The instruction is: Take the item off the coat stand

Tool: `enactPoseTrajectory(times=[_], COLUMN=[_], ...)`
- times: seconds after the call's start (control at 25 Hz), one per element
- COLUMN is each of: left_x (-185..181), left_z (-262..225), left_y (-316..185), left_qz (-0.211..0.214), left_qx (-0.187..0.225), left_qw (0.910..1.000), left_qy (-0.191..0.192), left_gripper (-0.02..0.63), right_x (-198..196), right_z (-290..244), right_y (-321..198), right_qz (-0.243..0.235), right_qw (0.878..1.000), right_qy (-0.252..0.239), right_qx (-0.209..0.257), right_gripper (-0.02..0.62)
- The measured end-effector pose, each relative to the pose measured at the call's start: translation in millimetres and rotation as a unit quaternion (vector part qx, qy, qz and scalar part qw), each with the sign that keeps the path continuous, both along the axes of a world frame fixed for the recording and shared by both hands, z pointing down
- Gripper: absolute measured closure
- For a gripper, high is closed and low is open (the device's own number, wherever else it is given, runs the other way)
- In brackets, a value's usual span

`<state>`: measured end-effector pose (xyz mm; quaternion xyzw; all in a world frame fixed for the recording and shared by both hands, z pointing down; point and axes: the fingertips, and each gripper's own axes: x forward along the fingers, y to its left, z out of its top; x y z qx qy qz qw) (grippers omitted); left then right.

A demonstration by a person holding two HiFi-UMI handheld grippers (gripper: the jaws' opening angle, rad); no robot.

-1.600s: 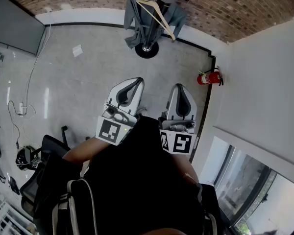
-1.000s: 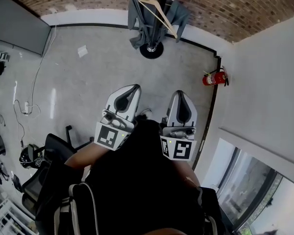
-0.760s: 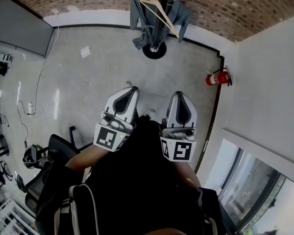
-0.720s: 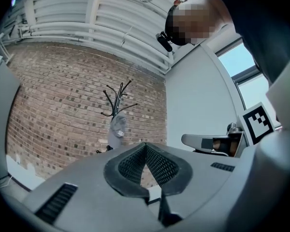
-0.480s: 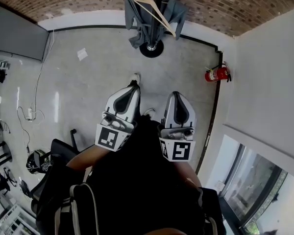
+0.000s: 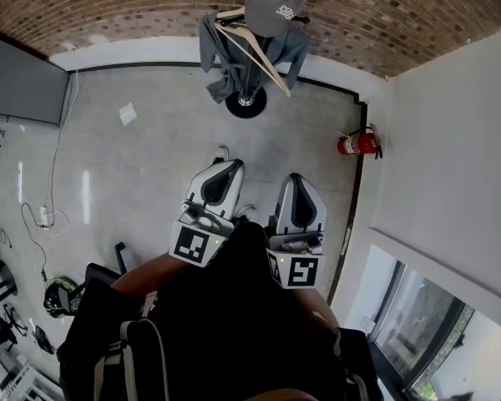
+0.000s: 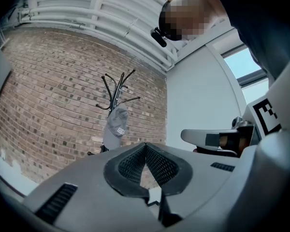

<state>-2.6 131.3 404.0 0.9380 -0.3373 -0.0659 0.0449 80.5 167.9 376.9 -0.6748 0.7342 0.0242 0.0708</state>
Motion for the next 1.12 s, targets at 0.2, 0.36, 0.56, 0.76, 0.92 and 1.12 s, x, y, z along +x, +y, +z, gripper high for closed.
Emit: enactPoseTrajectory(times=[0.2, 0.36, 0.56, 0.76, 0.92, 1.12], left_x=[8, 7, 0, -2, -10, -12], left_z=[-8, -19, -27, -24, -27, -30], left_y=[-46, -84, -121, -149, -169, -192], left_qz=[0.015, 0.038, 0.059, 0.092, 0.102, 0.09], left_qx=[0.01, 0.017, 0.018, 0.007, 0.014, 0.012], left_qw=[0.9998, 0.999, 0.9976, 0.9955, 0.9945, 0.9955], left_qy=[0.003, 0.018, 0.029, 0.023, 0.019, 0.027], left_gripper=[0.588, 0.588, 0.588, 0.588, 0.588, 0.588], right_x=[2, -3, -15, -23, -29, -26], right_z=[-4, -11, -20, -19, -19, -21], right_y=[-57, -99, -142, -175, -196, -215], right_qz=[0.0, 0.003, 0.01, 0.018, 0.029, 0.033], right_qw=[1.0, 1.0, 1.0, 0.999, 0.999, 0.999], right_qy=[0.002, 0.005, 0.014, 0.017, 0.019, 0.022], right_qx=[-0.011, -0.012, -0.012, -0.019, -0.022, -0.024], right_gripper=[0.573, 0.574, 0.572, 0.572, 0.572, 0.572])
